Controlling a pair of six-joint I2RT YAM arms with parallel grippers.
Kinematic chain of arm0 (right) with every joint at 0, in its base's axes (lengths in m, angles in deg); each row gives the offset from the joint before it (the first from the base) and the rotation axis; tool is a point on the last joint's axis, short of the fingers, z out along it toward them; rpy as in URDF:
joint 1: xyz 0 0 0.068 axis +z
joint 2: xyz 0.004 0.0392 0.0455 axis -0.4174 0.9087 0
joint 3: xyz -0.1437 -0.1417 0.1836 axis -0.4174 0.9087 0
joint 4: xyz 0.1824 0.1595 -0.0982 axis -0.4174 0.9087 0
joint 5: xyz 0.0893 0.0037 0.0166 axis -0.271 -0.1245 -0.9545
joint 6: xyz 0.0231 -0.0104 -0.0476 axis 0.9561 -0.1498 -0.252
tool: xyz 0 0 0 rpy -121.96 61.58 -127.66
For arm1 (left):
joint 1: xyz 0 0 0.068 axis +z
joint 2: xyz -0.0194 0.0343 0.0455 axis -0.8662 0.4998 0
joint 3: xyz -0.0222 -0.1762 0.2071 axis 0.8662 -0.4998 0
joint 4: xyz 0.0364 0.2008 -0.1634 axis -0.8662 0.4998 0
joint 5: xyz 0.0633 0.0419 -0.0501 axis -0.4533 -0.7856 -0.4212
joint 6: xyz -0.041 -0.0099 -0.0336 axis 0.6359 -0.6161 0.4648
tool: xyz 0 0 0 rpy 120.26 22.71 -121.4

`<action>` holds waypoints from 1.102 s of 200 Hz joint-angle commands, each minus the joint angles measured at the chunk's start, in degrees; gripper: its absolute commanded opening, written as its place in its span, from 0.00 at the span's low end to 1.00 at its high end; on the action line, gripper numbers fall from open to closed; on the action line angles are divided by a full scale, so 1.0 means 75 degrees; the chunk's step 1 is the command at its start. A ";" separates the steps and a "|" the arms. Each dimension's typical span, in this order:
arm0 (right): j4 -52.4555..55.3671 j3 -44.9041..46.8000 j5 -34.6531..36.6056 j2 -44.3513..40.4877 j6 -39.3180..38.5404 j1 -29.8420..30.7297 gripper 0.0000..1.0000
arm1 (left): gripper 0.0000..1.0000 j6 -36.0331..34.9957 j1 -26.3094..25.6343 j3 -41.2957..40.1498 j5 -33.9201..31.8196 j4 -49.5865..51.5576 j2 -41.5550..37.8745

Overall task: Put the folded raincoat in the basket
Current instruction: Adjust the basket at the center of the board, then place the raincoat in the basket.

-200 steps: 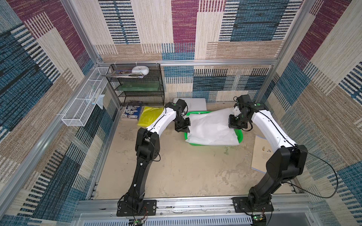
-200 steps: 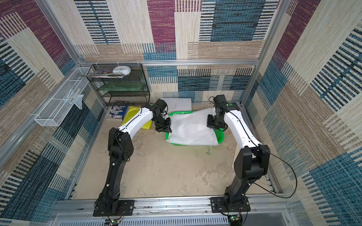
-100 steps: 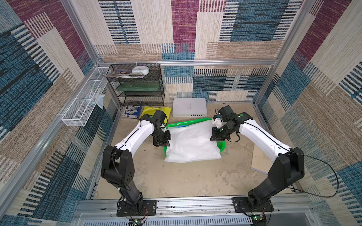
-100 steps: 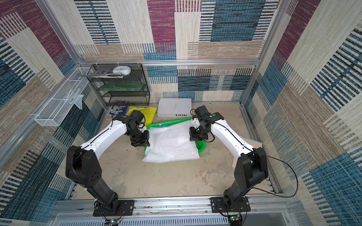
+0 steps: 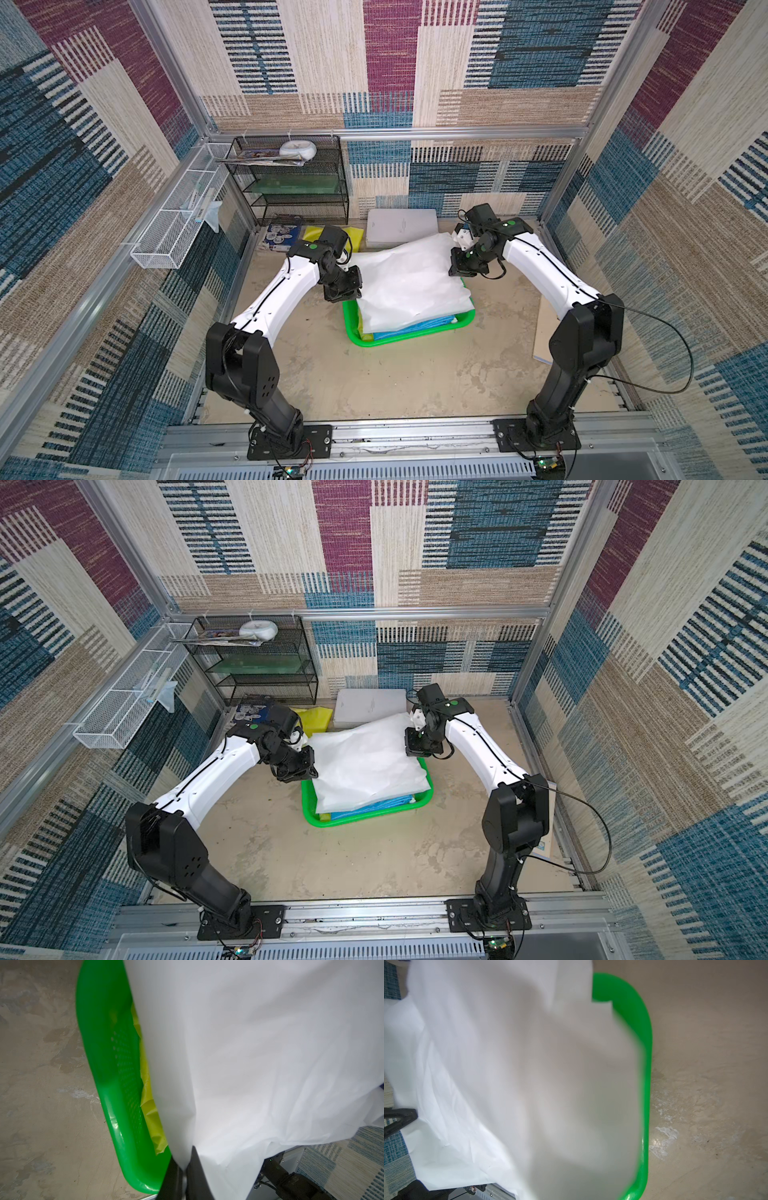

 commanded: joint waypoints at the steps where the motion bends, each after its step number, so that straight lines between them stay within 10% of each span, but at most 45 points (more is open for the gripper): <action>1: -0.0002 0.0205 -0.0017 0.0046 -0.0146 -0.0007 0.00 | 0.00 0.0103 0.0010 -0.0337 -0.0008 -0.0236 0.0068; 89: -0.0766 0.0884 -0.0411 0.0553 -0.0150 -0.0054 0.00 | 0.00 0.0237 -0.0002 -0.1069 -0.0599 -0.0831 0.0127; 132: -0.0479 0.0592 -0.0162 0.0487 -0.0223 -0.0098 0.50 | 0.28 0.0199 -0.0002 -0.1021 -0.0390 -0.0723 -0.0080; 166: -0.0090 0.0030 0.0460 -0.0031 -0.0201 -0.0223 0.63 | 0.39 -0.0041 -0.0002 0.0101 -0.0752 0.0246 -0.0489; 195: 0.0104 -0.0884 -0.0233 0.0096 -0.0242 -0.0231 0.60 | 0.35 -0.0058 -0.0008 0.1092 -0.0269 0.0464 -0.0423; 220: -0.0407 -0.1423 -0.1548 0.0643 0.0057 -0.0221 0.42 | 0.03 -0.0060 -0.0213 0.1769 0.0772 0.0184 0.0303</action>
